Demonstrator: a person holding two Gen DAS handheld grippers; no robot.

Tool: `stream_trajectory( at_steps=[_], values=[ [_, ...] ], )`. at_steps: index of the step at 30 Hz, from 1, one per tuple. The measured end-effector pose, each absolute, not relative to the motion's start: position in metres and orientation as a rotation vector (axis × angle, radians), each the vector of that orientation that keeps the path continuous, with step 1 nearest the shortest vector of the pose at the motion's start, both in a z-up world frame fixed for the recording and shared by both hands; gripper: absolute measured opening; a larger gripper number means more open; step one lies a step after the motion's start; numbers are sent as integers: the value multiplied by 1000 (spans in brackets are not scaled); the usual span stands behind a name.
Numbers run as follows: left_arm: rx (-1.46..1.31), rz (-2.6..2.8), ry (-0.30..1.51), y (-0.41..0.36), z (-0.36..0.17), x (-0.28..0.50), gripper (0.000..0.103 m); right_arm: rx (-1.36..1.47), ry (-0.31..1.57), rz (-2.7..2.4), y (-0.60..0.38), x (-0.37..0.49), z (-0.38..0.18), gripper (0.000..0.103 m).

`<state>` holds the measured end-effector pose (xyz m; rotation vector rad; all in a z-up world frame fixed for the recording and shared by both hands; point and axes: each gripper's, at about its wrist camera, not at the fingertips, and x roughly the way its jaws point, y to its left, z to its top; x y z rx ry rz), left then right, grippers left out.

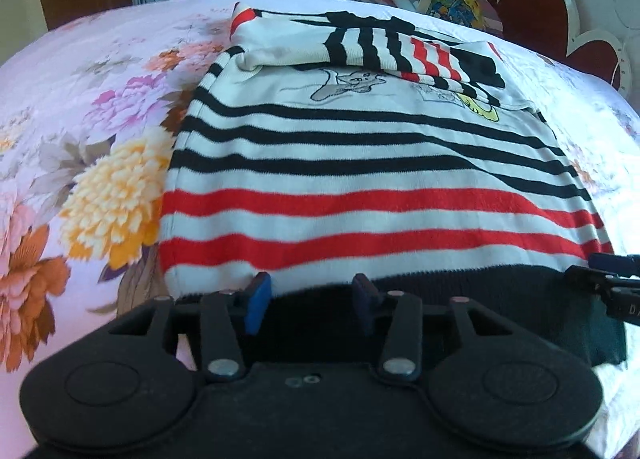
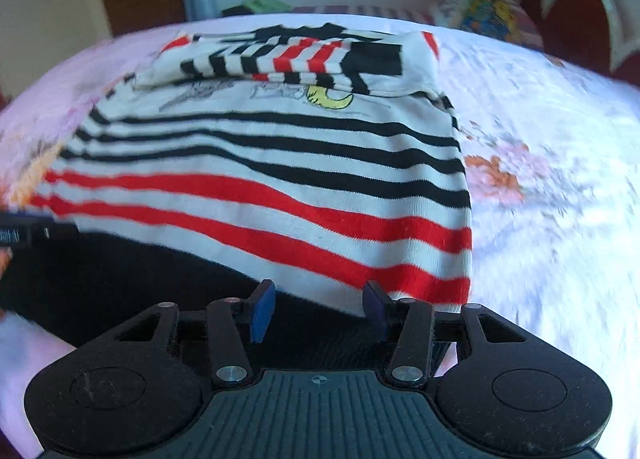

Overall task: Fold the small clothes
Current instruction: 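Move both open grippers to the black hem of the sweater, then close both grippers on the black hem and lift it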

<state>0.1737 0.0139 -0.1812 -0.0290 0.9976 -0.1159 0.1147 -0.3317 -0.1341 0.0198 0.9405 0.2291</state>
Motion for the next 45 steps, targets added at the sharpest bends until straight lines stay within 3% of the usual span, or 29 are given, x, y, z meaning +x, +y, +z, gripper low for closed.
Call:
stream_trajectory(
  at_steps=[3, 8, 15, 17, 18, 19, 26, 33, 34, 36, 38, 39, 40, 43, 44, 45],
  values=[
    [-69, -135, 1002, 20, -178, 170, 59, -13, 974, 163, -321, 111, -137, 48],
    [-49, -167, 988, 22, -178, 160, 60, -10, 970, 80, -312, 103, -136, 48],
    [-51, -144, 954, 45, -166, 149, 69, -16, 956, 26, -309, 87, -126, 49],
    [-62, -134, 954, 55, -166, 148, 69, -17, 952, 8, -310, 83, -123, 55],
    [-67, -128, 955, 59, -166, 147, 69, -19, 949, -2, -312, 82, -122, 74],
    [-70, -122, 957, 64, -167, 147, 68, -24, 941, -9, -313, 79, -121, 85],
    [-144, -150, 1012, 81, -179, 144, 56, 3, 936, -34, -331, 70, -119, 85],
    [-180, -169, 1021, 79, -188, 142, 50, 164, 999, -24, -362, 76, -136, 85],
    [-188, -172, 1021, 79, -188, 141, 47, 200, 1011, -6, -363, 77, -140, 78],
    [-226, -167, 1030, 81, -188, 139, 30, 206, 1013, 3, -364, 76, -141, 72],
    [-283, -168, 1050, 83, -188, 139, 18, 198, 1003, 22, -363, 73, -138, 53],
    [-296, -169, 1060, 83, -189, 138, 14, 207, 1002, 32, -364, 72, -137, 36],
    [-305, -170, 1068, 82, -189, 138, 14, 230, 1011, 52, -366, 72, -138, 27],
    [-285, -187, 1074, 74, -191, 141, 14, 230, 1030, 79, -366, 74, -138, 26],
    [-281, -191, 1076, 72, -191, 144, 9, 235, 1035, 84, -367, 75, -138, 25],
    [-288, -197, 1076, 73, -190, 145, 8, 246, 1036, 94, -368, 76, -137, 15]
  ],
)
